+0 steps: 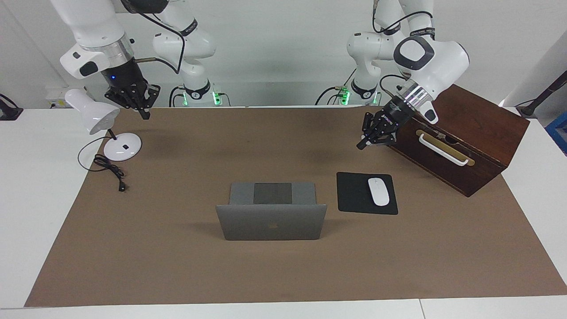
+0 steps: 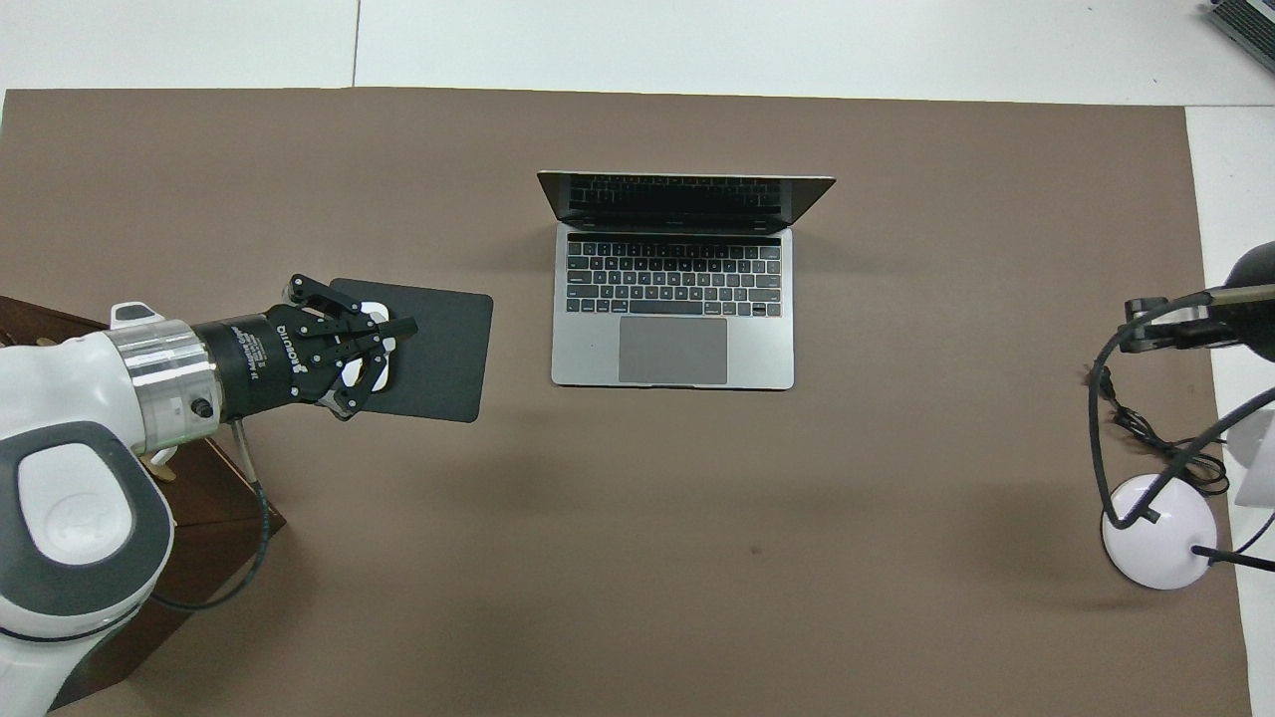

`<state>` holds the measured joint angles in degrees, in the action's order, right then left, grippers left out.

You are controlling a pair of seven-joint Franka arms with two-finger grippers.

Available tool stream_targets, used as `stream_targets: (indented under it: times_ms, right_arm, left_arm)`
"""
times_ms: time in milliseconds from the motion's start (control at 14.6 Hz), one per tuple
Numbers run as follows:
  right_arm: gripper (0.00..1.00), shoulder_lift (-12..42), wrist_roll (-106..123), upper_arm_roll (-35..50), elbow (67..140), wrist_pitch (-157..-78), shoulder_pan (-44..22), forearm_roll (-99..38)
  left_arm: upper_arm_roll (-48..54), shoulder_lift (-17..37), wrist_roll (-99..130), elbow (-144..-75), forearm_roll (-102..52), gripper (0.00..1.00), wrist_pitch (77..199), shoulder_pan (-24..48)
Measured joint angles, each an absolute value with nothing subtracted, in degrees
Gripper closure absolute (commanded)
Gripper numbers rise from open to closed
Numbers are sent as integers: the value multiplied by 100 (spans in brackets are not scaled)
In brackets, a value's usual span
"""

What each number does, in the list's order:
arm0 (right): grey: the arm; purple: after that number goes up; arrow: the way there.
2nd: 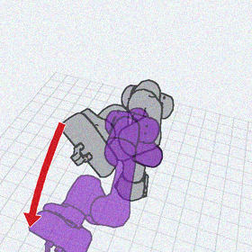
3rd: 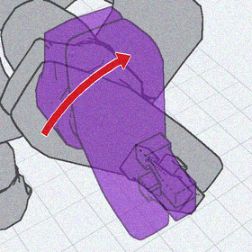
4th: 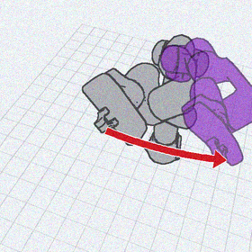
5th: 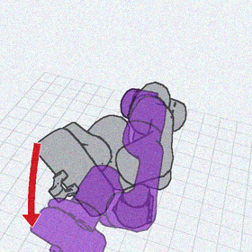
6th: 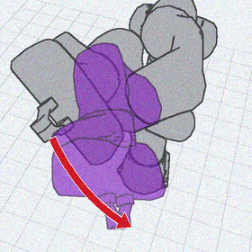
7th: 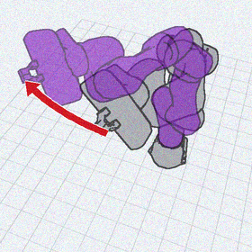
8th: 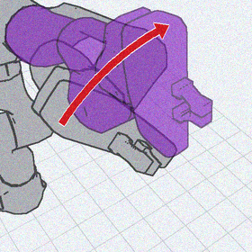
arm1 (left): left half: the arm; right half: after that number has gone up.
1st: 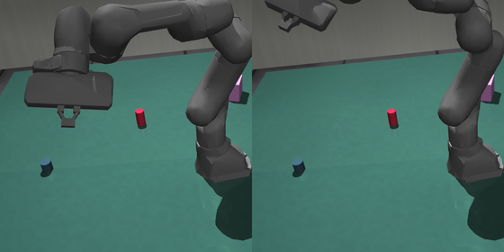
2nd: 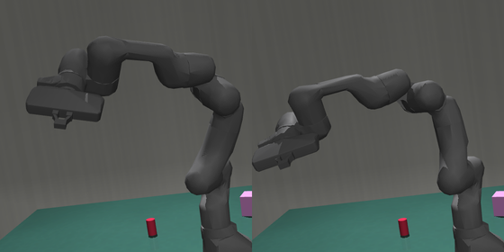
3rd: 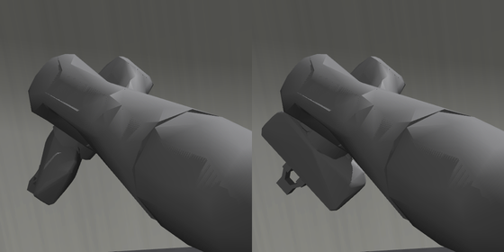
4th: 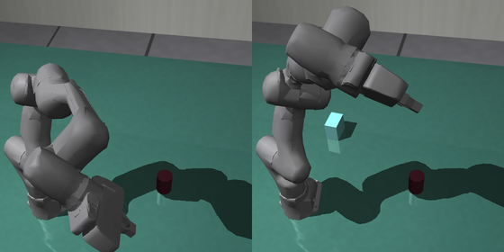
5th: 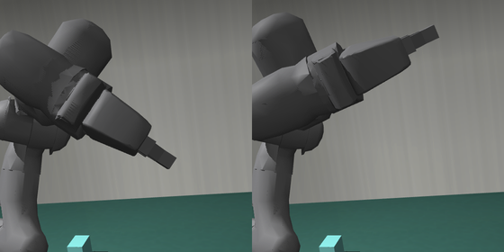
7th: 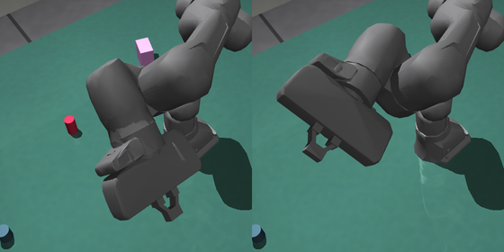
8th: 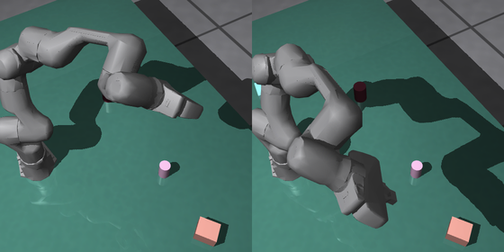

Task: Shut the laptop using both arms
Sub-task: 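Reach the left gripper over the black mouse pad toward the laptop, then move the left gripper beside the laptop while the right gripper reaches the lid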

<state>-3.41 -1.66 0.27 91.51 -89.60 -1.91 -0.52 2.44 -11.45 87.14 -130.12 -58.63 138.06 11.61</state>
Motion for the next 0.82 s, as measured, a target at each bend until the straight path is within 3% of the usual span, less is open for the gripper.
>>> stream_targets:
  times_ms: [411,822]
  right_arm:
    - [100,-317,-178,63,9249,-9610,-249,-56]
    - [100,-283,-1054,98,9484,-10382,-859,-57]
  left_arm:
    - [280,-664,8795,-13454,-7335,100,15281,2344]
    - [266,-404,7066,-13492,-8747,100,15307,2472]
